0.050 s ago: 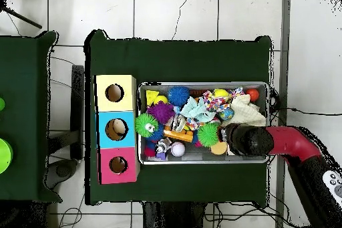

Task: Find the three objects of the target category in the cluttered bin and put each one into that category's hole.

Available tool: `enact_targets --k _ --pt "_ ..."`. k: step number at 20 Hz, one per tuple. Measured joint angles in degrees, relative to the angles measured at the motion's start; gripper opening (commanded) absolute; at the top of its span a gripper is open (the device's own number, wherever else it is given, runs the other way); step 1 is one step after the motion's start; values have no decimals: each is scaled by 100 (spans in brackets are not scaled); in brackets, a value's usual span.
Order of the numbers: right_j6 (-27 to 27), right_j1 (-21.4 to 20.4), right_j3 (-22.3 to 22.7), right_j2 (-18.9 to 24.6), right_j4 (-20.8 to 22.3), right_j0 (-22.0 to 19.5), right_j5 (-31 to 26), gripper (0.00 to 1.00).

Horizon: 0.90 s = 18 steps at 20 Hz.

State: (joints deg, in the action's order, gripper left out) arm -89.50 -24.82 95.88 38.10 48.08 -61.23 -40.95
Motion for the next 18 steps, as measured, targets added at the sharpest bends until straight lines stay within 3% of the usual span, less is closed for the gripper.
enact_targets --k 3,4,18 --pt "0 46 53 -77 -1 38 85 100" --pt "0 111 101 -135 -2 55 329 0" --pt "0 62 134 -364 -3 338 561 0"
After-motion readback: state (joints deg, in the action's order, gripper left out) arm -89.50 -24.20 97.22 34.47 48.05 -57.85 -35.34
